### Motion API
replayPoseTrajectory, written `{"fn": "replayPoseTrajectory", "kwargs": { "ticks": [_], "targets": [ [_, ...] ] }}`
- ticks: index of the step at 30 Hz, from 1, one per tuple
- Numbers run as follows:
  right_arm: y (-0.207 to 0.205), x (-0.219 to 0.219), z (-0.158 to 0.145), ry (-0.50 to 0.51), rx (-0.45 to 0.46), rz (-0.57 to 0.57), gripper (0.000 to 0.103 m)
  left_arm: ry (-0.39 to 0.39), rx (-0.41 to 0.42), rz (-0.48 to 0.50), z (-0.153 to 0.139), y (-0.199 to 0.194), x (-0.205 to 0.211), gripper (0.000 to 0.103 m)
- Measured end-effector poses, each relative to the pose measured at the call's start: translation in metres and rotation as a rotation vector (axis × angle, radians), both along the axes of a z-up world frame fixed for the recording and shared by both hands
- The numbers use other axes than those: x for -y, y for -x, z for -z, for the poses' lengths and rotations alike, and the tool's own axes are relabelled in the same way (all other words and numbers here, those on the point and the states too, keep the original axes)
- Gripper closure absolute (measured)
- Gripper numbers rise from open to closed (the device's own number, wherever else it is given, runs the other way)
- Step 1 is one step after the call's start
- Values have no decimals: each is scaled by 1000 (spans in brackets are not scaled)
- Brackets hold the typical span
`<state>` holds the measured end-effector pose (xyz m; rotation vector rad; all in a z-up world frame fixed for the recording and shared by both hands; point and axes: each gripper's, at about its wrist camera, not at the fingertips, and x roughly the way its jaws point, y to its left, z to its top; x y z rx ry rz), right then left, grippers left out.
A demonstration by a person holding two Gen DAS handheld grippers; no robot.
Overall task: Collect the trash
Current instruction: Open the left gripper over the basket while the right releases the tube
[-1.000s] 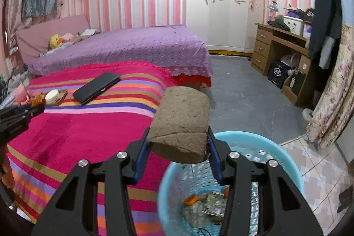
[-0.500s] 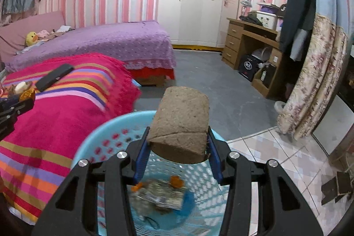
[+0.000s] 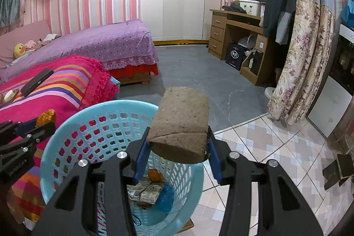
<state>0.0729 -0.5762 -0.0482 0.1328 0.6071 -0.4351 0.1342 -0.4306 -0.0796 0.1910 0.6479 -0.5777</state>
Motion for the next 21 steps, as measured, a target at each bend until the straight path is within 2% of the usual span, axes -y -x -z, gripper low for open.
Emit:
{"fn": "replayPoseTrajectory", "kwargs": {
  "ticks": [2, 4, 6, 7, 9, 10, 21],
  "targets": [
    [2, 3, 3, -10, -2, 7, 56, 4, -10, 25, 3, 0, 4, 74],
    [4, 6, 5, -15, -2, 11, 56, -2, -5, 32, 6, -1, 5, 69],
    [4, 5, 5, -13, -1, 11, 56, -6, -6, 27, 7, -2, 5, 50],
    [4, 6, 5, -12, 0, 9, 56, -1, -14, 27, 7, -3, 4, 46],
    [5, 5, 6, -12, 0, 7, 56, 9, -24, 15, 4, -6, -1, 26],
    [5, 6, 6, -12, 0, 5, 56, 11, -15, -1, 2, -6, -5, 23],
    [-10, -10, 7, -7, -8, -30, 55, 18, 65, -109, -19, -19, -53, 9]
  ]
}}
